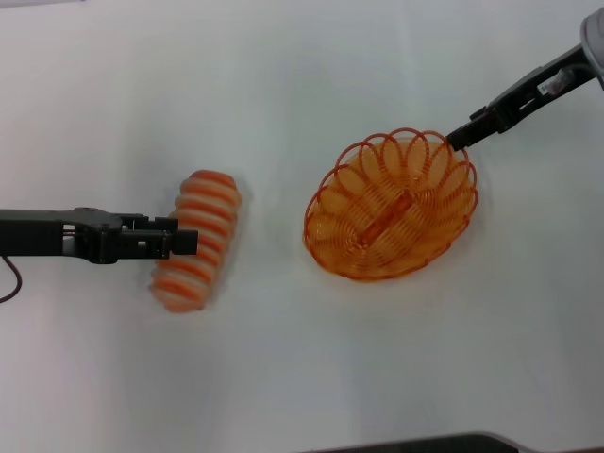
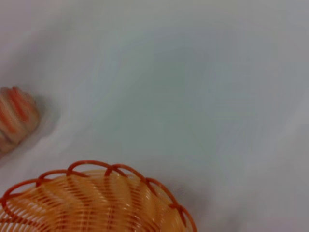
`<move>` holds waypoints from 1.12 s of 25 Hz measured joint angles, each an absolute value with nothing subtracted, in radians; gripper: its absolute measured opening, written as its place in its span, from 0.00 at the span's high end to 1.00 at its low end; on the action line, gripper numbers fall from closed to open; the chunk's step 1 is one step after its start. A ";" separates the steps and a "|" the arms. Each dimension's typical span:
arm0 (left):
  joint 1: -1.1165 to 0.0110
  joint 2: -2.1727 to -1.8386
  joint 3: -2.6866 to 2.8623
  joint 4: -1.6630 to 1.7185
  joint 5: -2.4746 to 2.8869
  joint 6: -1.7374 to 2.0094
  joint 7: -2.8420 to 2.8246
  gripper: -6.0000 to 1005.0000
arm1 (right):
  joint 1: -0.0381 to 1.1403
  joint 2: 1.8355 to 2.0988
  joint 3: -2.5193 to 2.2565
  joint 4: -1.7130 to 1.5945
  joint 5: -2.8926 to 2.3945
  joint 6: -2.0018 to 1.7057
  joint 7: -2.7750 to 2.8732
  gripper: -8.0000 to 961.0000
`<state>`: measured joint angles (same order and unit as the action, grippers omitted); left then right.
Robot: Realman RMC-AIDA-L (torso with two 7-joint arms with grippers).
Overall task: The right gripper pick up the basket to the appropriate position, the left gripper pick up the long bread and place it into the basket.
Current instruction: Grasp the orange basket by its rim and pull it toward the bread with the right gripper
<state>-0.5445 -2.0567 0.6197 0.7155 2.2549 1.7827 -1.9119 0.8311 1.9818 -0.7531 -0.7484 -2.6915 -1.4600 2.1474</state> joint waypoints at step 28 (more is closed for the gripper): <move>-0.538 -2.060 0.645 0.712 2.255 1.756 -1.911 0.36 | 0.828 2.006 -0.749 -0.668 -2.691 -1.428 2.141 0.84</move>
